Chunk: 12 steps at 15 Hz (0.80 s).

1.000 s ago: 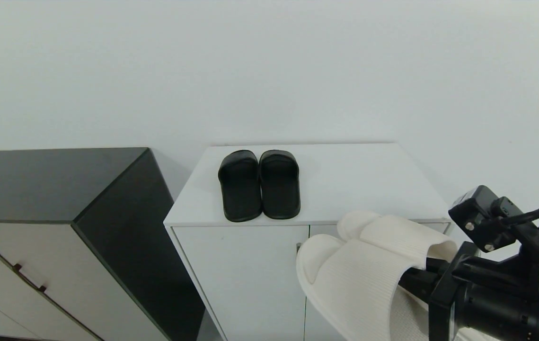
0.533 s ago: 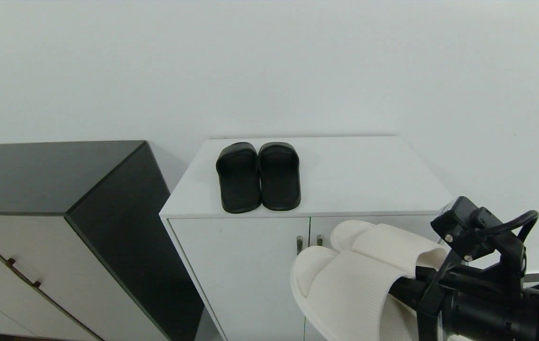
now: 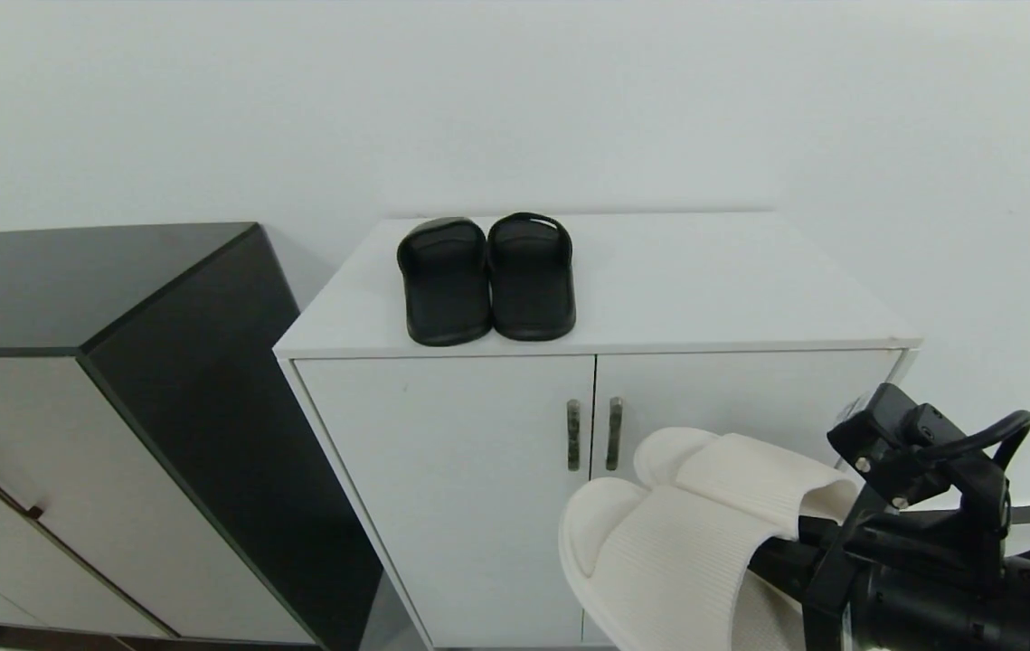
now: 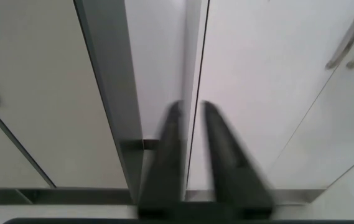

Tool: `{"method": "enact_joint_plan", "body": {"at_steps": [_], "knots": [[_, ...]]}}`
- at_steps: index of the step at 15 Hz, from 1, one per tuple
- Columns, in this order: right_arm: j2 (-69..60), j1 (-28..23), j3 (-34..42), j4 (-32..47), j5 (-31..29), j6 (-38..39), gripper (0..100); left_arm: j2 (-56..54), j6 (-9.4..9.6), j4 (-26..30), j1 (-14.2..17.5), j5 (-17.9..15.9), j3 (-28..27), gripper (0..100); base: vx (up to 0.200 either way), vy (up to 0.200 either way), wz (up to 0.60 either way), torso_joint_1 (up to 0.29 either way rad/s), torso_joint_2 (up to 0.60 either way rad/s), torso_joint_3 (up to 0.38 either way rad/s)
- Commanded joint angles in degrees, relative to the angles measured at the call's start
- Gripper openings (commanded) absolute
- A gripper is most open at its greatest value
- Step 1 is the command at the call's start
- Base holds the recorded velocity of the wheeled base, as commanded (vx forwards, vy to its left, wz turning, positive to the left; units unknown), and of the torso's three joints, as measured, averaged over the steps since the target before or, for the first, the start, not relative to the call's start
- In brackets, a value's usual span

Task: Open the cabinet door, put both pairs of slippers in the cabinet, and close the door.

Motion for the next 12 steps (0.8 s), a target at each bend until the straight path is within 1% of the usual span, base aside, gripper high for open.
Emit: {"method": "enact_joint_plan", "body": {"at_steps": [1, 2, 3, 6, 7, 12], "knots": [[0.12, 0.07, -0.09, -0.01, -0.01, -0.01, 0, -0.01, -0.01, 0.02, 0.09, 0.0, -0.07, 100, 0.0, 0.0, 0.0, -0.198, 0.51, 0.31], [0.12, 0.25, -0.01, -0.01, -0.01, -0.01, 0, -0.01, 0.34, -0.07, 0.09, 0.09, 0.02, 100, 0.0, 0.0, 0.0, -0.193, 0.5, 0.31], [-0.15, 0.34, -0.01, -0.01, -0.01, -0.01, 0, -0.1, 1.22, -0.07, 0.09, 0.09, 0.11, 100, 0.0, 0.0, 0.0, -0.178, 0.51, 0.32], [-0.06, 0.34, 0.52, -0.01, 0.07, -0.01, 0, -0.01, 1.48, -0.07, 0.09, -0.09, 0.02, 100, 0.0, 0.0, 0.0, -0.168, 0.49, 0.321], [0.2, 0.34, 0.26, -0.1, 0.16, -0.01, 0, -0.1, 1.83, -0.07, 0.09, 0.0, 0.11, 100, 0.0, 0.0, 0.0, -0.149, 0.49, 0.31], [-0.15, 0.25, 0.87, -0.19, 0.42, -0.01, 0, -0.01, 2.36, -0.07, 0.09, -0.88, 0.11, 100, 0.0, 0.0, 0.0, -0.126, 0.47, 0.333]]}}
